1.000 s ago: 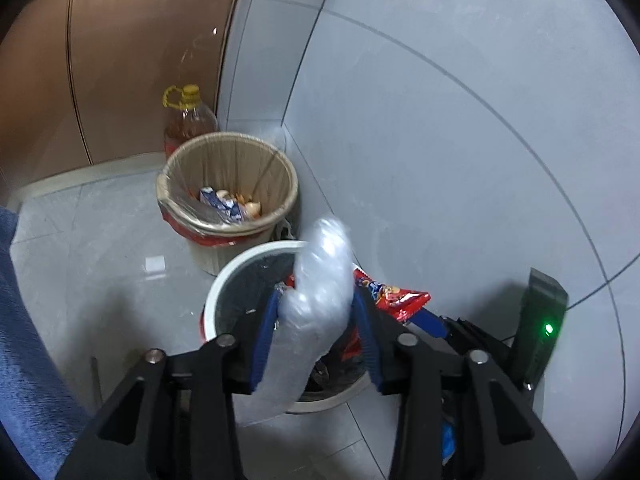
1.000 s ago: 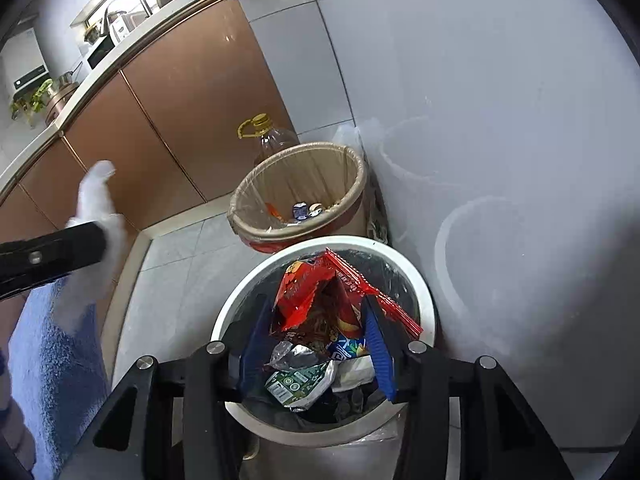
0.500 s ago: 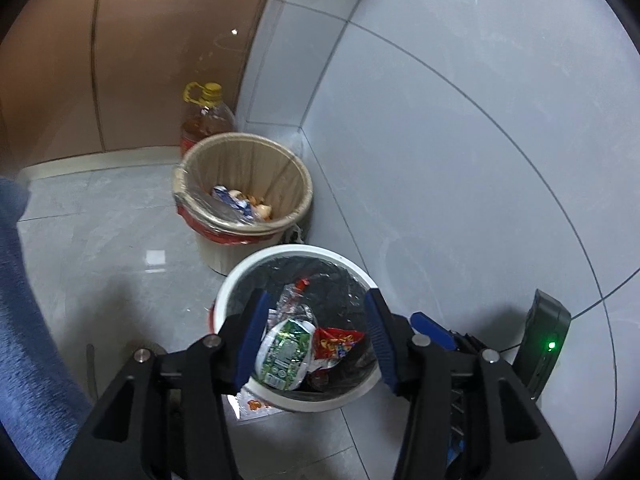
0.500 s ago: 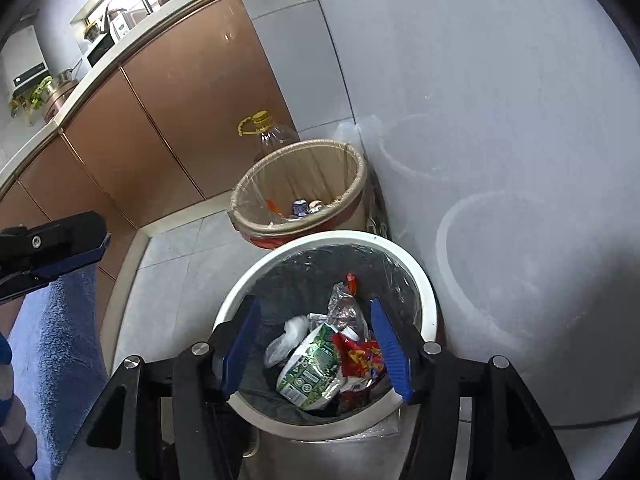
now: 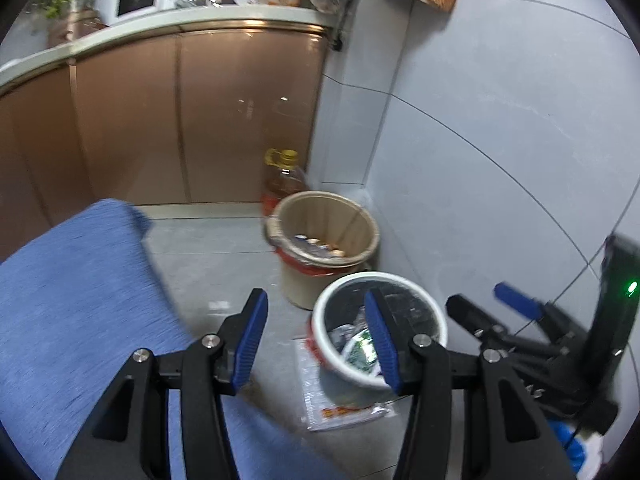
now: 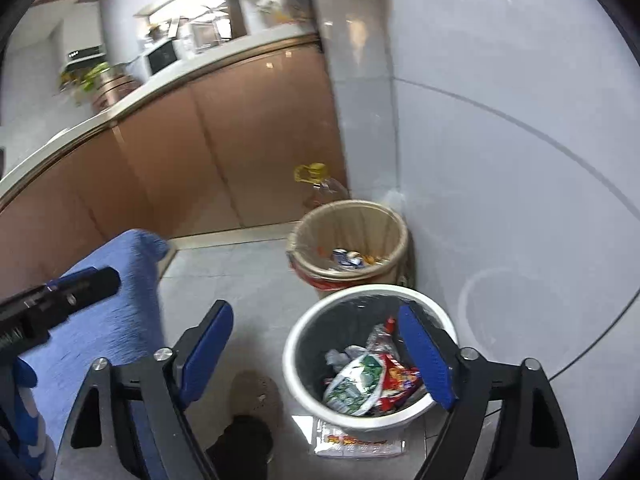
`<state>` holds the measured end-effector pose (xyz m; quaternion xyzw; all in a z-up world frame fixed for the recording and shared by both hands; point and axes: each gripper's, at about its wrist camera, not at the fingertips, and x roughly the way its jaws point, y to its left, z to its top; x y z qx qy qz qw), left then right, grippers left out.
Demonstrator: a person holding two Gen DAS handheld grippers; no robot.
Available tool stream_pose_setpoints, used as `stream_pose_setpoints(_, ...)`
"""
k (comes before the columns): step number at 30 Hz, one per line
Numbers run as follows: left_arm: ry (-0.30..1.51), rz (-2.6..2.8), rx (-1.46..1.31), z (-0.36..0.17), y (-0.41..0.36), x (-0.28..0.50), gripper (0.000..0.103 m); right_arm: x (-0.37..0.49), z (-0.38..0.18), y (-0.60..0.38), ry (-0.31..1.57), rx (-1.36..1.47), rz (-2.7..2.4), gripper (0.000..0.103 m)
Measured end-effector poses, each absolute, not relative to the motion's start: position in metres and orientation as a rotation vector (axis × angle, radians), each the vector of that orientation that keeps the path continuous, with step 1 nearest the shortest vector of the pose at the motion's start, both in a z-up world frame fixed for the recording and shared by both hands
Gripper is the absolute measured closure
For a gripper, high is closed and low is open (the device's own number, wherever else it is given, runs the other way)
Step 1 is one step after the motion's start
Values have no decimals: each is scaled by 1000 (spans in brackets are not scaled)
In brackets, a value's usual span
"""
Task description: Collect trash
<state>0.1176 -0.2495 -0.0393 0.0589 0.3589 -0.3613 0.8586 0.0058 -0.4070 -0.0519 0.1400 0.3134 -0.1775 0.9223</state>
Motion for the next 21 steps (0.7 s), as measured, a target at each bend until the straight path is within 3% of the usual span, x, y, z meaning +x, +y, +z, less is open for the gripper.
stream_pose_setpoints(8,660,-587,91,-15,-138,86,52,4,-19,-313,612,137,-211,0)
stream_pose_setpoints(15,555,-421,77,7,-50,49,51,2,-10,-239,597,39,-88,0)
stream_pose_setpoints(21,472,-305,80,16,-5,16,43,-8,1,-198,553,-17,-36,0)
